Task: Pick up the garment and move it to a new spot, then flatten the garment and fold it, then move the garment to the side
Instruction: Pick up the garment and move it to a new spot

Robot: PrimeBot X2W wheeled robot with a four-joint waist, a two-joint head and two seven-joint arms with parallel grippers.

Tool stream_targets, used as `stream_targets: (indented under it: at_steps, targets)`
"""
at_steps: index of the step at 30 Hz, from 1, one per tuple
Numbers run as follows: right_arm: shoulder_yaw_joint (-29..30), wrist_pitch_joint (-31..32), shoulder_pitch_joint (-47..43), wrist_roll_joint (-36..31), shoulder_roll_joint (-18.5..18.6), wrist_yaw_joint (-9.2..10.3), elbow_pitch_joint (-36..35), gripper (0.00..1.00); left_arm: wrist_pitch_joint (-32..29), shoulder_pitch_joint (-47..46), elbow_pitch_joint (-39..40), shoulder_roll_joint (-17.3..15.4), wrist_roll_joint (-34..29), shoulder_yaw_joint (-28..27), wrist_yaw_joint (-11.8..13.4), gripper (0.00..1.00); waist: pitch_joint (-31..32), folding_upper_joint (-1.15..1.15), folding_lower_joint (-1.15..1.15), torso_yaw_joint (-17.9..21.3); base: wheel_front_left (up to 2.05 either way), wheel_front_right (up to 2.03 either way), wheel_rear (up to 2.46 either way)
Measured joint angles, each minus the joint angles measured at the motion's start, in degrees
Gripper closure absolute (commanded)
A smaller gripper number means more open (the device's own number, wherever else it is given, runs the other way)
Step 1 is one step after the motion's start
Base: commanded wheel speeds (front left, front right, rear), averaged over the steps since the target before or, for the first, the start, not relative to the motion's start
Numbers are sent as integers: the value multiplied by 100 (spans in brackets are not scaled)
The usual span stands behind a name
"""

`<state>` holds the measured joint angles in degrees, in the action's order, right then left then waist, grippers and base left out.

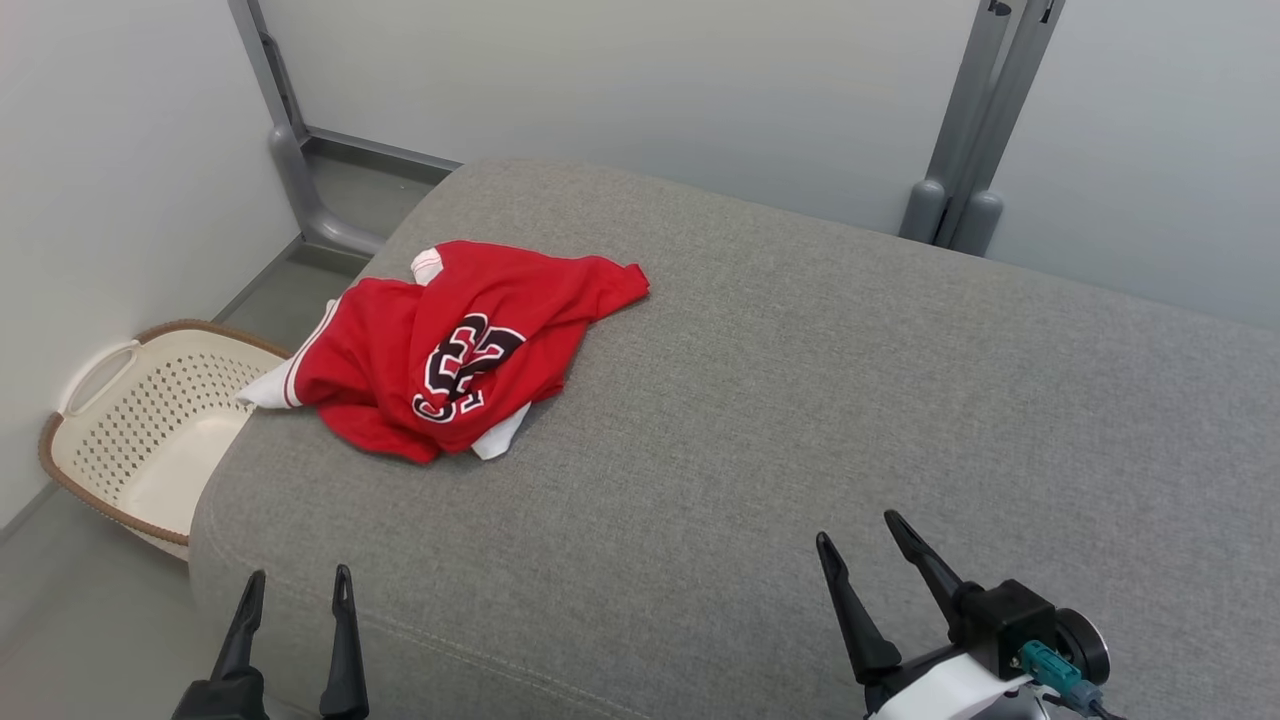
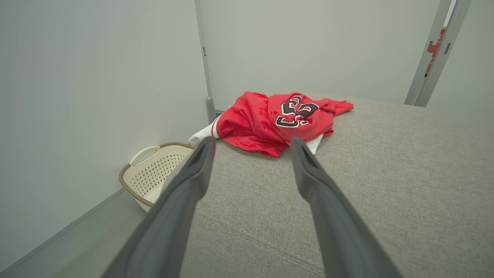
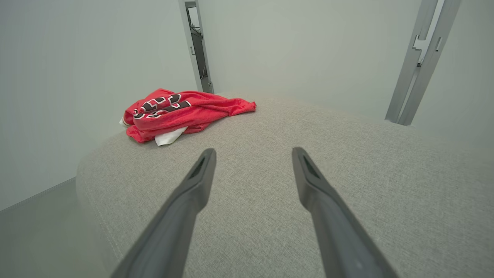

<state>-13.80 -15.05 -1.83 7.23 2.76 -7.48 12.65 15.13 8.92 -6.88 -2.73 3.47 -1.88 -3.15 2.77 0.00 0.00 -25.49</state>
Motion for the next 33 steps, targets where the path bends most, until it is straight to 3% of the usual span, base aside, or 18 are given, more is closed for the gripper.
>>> stream_targets:
  at_steps: [12,19,24,33]
  targets:
    - [-97,0,126,-54,0,0,36,0,0,3,102,0,98,-14,113,0,-143,0,0,-104,0,0,0]
    - [157,0,175,-252,-1,0,-64,0,0,-193,115,-1,91,49,67,0,-391,0,0,-99,0,0,0]
    - [430,0,319,-560,-2,0,-177,0,0,-842,76,-22,-104,146,-125,0,-765,0,0,-102,0,0,0]
    - [756,0,721,-1002,210,0,-357,0,0,-2660,-222,-557,-209,213,-347,0,-1675,0,0,-78,0,0,0]
